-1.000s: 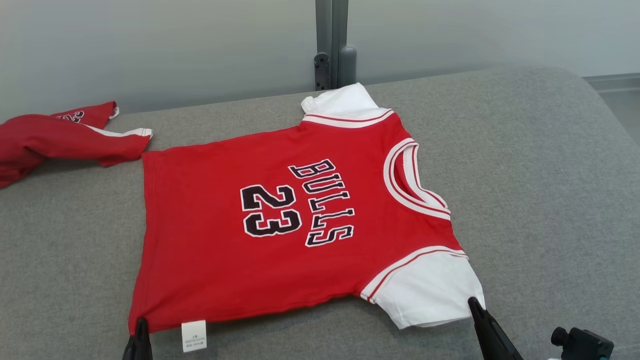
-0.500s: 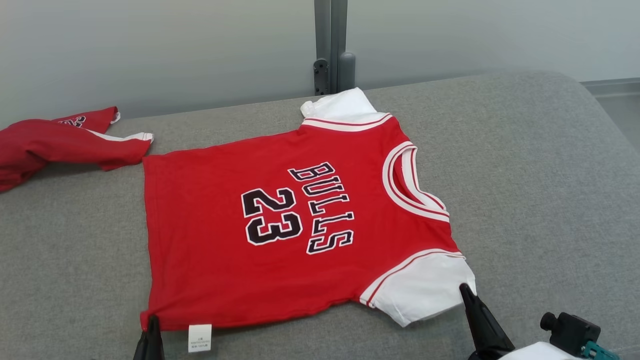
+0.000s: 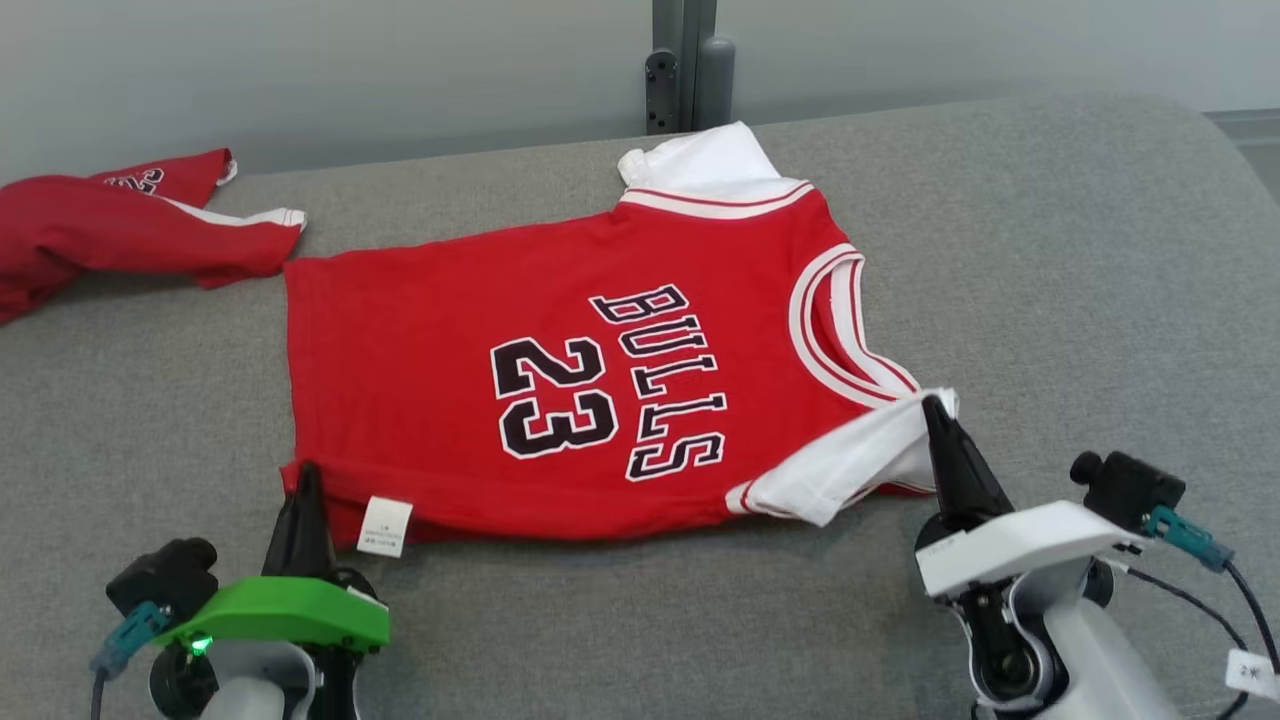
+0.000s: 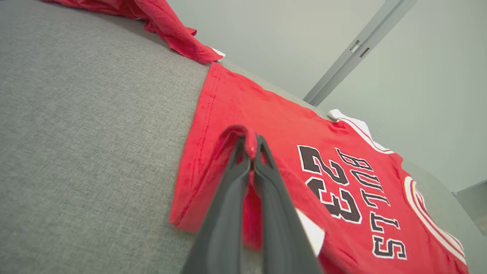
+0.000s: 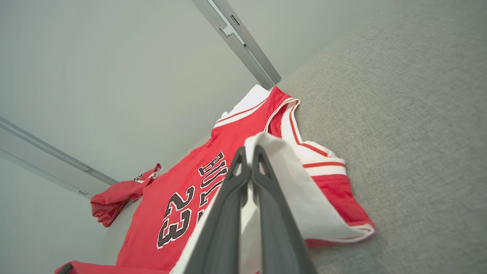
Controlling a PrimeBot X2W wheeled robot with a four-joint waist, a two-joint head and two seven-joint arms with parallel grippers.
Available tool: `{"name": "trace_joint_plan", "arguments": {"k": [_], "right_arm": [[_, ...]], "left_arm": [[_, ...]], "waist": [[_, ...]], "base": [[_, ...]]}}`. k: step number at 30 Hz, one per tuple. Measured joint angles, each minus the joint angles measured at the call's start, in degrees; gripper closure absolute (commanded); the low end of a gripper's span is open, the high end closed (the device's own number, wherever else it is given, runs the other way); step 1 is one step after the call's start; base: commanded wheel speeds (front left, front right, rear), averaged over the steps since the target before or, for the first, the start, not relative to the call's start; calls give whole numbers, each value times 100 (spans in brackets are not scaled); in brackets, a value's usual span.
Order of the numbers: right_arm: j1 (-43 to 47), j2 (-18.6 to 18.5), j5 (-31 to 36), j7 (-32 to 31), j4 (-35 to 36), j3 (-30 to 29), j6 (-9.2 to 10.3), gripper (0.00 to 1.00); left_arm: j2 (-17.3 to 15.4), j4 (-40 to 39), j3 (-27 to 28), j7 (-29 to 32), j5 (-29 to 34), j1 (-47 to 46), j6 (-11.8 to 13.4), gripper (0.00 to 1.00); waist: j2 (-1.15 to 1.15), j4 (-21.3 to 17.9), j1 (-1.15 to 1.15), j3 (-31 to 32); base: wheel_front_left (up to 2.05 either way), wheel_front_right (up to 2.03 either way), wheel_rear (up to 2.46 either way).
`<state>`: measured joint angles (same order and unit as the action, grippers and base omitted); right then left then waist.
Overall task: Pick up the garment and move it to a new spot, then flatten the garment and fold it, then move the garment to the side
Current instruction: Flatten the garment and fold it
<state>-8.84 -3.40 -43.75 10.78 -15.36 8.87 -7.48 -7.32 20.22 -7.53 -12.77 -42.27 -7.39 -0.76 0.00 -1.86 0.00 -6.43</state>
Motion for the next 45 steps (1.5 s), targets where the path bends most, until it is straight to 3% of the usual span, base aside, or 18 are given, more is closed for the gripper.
{"name": "trace_joint_plan", "arguments": {"k": [11,27,28,29,30,31,39,45], "right_arm": [[-1788,47,103,252,-1715,148,0,100],[-2922,59,1,402,-3411,506,0,100],[-3012,58,-30,403,-3522,530,0,86],[-3080,53,-100,404,-3599,588,0,57],[-3143,53,-185,403,-3687,641,0,12],[-3199,58,-250,401,-3778,690,0,0],[-3647,58,-623,347,-4409,1001,0,0],[-3930,55,-664,404,-4464,1042,0,0]], "left_arm": [[69,1478,13,-174,238,-1323,-127,100],[246,2103,300,-220,571,-1794,-227,100],[253,2119,323,-220,600,-1806,-229,89],[264,2129,343,-220,620,-1813,-229,58],[277,2126,357,-221,633,-1819,-236,0],[291,2116,372,-224,666,-1819,-255,0],[379,1844,460,-226,811,-1735,-363,0],[412,1573,435,-226,977,-1499,-416,0]], "waist": [[0,45,1,-635],[0,174,1,-801],[0,172,1,-802],[0,173,1,-804],[0,175,1,-805],[0,179,1,-805],[0,273,1,-806],[0,342,1,-764]], "base": [[0,0,0],[0,0,0],[0,0,0],[0,0,0],[0,0,0],[0,0,0],[0,0,0],[0,0,0]]}}
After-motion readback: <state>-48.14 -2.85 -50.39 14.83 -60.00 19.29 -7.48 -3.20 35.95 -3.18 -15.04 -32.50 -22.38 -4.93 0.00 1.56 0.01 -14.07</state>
